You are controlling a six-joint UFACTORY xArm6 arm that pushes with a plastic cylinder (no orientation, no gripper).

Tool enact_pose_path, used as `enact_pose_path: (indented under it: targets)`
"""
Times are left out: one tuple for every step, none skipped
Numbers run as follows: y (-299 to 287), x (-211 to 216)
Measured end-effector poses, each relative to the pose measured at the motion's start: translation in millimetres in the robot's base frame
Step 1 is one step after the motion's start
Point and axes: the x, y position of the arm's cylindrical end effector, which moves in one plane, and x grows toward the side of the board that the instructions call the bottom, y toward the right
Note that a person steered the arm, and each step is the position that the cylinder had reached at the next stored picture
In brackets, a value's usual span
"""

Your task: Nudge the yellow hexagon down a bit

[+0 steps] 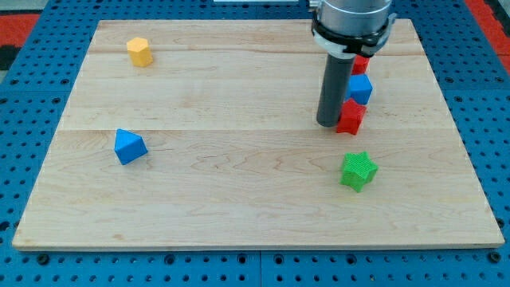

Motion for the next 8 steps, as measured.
enact_pose_path:
  targets:
    - [11.8, -2.4]
    - [18.0, -11.3]
    - [17.8, -38.8]
    - [9.6, -70.4]
    - [-3.0, -95.8]
    - [-18.3, -123.3]
    - [-32.3, -168.3]
    - [-68.5, -201.2]
